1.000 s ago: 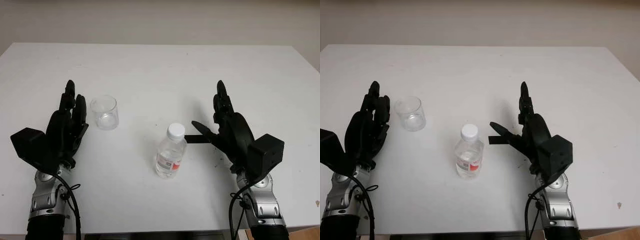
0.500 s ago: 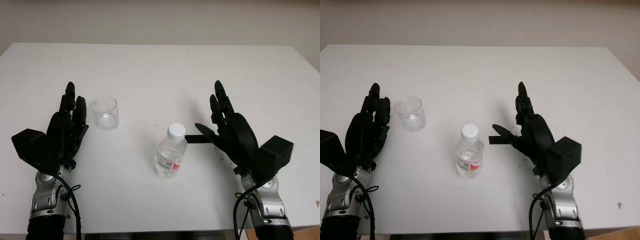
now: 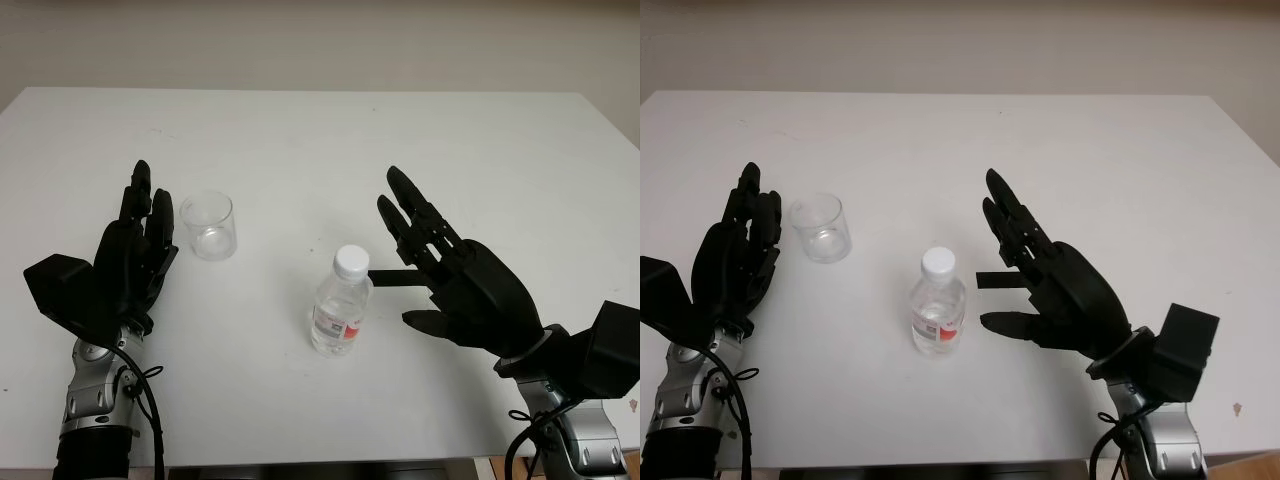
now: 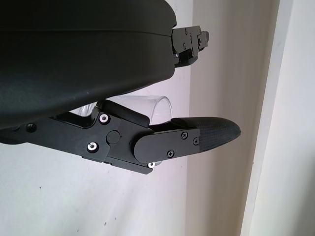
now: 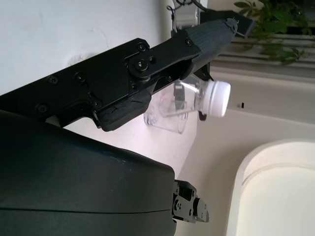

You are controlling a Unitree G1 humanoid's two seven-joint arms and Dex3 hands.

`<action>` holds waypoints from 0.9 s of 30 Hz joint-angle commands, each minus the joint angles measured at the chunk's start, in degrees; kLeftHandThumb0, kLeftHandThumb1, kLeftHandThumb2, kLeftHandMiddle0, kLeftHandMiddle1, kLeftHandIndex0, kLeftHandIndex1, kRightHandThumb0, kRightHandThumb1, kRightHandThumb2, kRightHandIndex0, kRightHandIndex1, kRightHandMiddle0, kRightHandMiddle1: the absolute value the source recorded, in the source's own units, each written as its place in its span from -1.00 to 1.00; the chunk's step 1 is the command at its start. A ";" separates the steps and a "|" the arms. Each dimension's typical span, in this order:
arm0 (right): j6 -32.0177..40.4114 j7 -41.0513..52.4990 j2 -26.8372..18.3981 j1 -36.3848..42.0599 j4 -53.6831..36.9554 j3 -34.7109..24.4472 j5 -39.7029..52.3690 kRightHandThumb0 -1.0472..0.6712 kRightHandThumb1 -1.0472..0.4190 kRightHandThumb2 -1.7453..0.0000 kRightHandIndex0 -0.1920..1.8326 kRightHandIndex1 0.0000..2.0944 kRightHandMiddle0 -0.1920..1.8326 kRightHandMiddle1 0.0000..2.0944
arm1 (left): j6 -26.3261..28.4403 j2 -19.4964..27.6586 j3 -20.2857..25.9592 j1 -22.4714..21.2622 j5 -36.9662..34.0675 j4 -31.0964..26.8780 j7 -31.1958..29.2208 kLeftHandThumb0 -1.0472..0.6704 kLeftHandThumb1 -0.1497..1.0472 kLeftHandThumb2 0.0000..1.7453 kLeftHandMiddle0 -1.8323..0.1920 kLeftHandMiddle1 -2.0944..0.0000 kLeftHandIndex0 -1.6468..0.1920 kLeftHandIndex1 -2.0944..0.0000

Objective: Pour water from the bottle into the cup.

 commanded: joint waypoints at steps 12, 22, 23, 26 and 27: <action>-5.60 -6.19 7.33 -3.00 13.21 8.36 -9.01 -0.91 -0.81 0.93 -1.00 -1.00 -1.00 -1.00 | 0.07 0.45 0.06 -1.32 0.10 -0.06 -0.36 -0.56 1.00 -0.39 0.95 0.95 0.94 0.95; -9.74 -6.71 9.73 -6.47 19.65 10.95 -11.72 -0.90 -0.79 0.95 -1.00 -1.00 -1.00 -1.00 | -0.65 0.14 0.59 -0.81 -0.28 0.11 -0.52 -0.56 1.00 -0.41 0.96 0.95 0.94 0.95; -9.90 -6.48 9.73 -6.46 19.37 11.11 -11.65 -0.90 -0.79 0.95 -1.00 -1.00 -1.00 -1.00 | -0.64 0.12 0.60 -0.80 -0.28 0.13 -0.49 -0.56 1.00 -0.41 0.95 0.95 0.93 0.95; -10.08 -5.72 9.65 -6.45 18.83 11.25 -11.06 -0.84 -0.78 0.95 -1.00 -1.00 -1.00 -1.00 | -0.60 0.04 0.47 -0.84 -0.09 0.20 -0.34 -0.56 1.00 -0.41 0.96 0.95 0.94 0.95; -10.31 -5.75 9.74 -6.31 18.62 11.19 -10.94 -0.83 -0.77 0.95 -1.00 -1.00 -1.00 -1.00 | -0.60 -0.08 0.44 -0.88 0.02 0.21 -0.11 -0.56 1.00 -0.41 0.96 0.95 0.94 0.95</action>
